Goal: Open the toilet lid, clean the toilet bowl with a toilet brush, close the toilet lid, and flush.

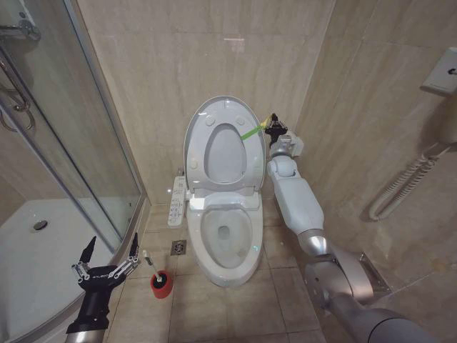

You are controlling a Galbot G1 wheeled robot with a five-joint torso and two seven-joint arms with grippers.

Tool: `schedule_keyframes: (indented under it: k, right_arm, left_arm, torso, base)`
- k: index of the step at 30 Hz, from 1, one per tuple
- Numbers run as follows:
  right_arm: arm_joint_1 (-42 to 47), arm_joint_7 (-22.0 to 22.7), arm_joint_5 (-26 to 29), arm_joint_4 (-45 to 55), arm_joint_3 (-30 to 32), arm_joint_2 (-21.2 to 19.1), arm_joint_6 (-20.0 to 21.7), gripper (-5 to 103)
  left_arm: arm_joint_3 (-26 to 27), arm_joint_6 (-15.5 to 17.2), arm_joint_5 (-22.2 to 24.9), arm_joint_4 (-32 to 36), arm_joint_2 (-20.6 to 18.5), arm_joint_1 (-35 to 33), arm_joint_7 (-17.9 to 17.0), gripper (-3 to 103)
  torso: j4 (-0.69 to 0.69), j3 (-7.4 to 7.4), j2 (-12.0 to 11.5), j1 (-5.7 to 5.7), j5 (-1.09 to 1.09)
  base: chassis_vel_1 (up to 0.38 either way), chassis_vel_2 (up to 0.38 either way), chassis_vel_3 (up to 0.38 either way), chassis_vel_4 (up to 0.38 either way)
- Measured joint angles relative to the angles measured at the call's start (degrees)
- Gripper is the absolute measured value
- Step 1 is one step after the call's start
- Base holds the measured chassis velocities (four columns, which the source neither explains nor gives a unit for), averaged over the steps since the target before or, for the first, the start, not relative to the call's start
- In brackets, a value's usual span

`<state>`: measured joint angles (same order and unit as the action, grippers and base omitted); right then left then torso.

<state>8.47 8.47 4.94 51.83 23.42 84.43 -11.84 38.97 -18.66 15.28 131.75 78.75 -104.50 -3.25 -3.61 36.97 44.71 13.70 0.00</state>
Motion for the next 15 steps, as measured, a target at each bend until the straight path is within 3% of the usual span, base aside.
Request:
schedule_keyframes:
  k: [10, 11, 15]
  right_arm:
    - [3.5, -1.0, 3.8, 4.5, -1.6, -1.8, 1.6, 0]
    - [4.6, -1.2, 4.7, 6.2, -2.0, -2.4, 2.1, 20]
    - [6.9, -1.0, 6.5, 10.9, -2.5, -3.5, 4.5, 20]
  left_arm:
    - [0.0, 0.0, 0.0, 0.0, 0.0, 0.0, 0.0, 100]
    - [0.0, 0.0, 0.0, 0.0, 0.0, 0.0, 0.0, 100]
    - [0.0, 0.0, 0.0, 0.0, 0.0, 0.0, 0.0, 100]
  torso:
    - [0.0, 0.0, 0.0, 0.0, 0.0]
    - [0.0, 0.0, 0.0, 0.0, 0.01]
    - [0.0, 0.0, 0.0, 0.0, 0.0]
  base:
    - [0.0, 0.0, 0.0, 0.0]
    - [0.0, 0.0, 0.0, 0.0]
    - [0.0, 0.0, 0.0, 0.0]
